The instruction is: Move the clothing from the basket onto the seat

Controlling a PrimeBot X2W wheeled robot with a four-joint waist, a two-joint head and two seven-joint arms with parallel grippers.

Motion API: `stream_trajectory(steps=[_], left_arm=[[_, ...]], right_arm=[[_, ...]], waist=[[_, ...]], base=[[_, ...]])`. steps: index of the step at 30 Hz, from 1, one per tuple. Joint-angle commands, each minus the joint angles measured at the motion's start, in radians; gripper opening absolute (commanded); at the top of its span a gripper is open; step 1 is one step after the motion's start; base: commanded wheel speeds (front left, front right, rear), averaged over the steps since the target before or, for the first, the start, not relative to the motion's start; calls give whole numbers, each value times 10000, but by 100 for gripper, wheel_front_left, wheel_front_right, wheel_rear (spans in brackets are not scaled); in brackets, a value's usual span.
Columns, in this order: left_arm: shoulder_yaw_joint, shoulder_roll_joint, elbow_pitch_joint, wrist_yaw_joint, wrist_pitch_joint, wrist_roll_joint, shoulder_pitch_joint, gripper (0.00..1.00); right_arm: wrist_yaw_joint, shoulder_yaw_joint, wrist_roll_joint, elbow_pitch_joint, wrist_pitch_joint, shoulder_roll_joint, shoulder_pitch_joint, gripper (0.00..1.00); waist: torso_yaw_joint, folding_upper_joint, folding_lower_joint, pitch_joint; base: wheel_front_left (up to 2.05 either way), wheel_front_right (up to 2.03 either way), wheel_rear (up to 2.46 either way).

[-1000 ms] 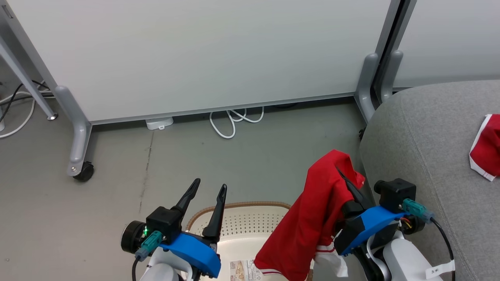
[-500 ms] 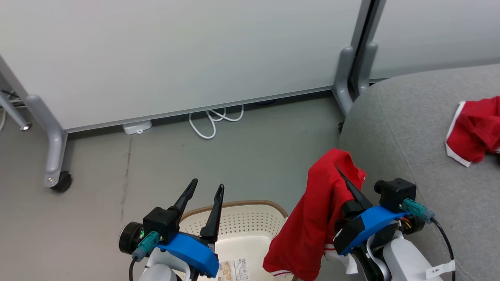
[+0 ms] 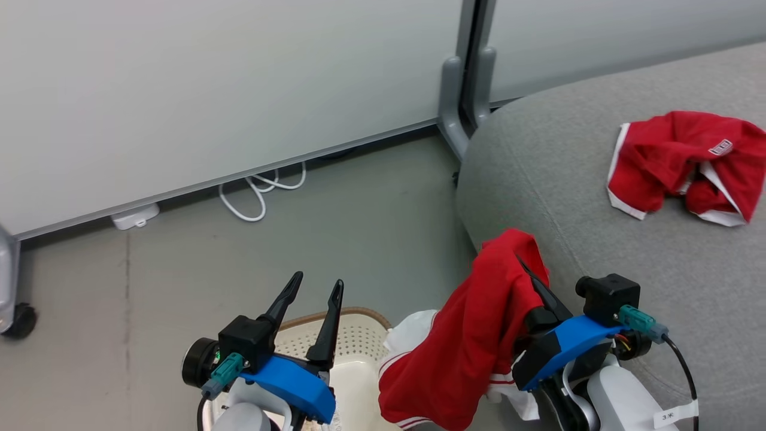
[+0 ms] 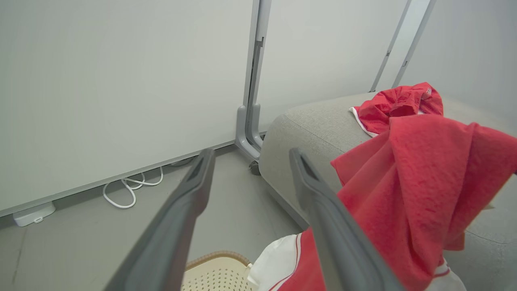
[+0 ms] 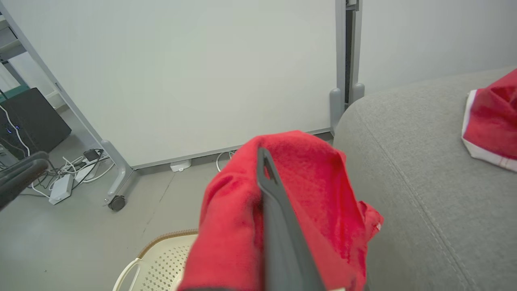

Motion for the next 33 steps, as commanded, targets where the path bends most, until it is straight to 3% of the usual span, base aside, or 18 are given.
stream_trajectory(steps=[1, 19, 33], left_arm=[[28, 56, -37, -26, -26, -20, -184, 100], [-39, 234, -23, -26, -26, 91, -395, 100], [-120, 253, -2, -27, -26, 76, -393, 100]], right_arm=[[5, -10, 36, 4, -64, -2, -91, 0], [5, 217, 380, 163, -326, 3, -174, 0], [5, 259, 469, 341, -440, 4, -205, 0]], waist=[[-367, 0, 0, 106], [-2131, 0, 0, 424], [-2521, 0, 0, 425]], base=[[0, 0, 0], [0, 0, 0], [0, 0, 0]])
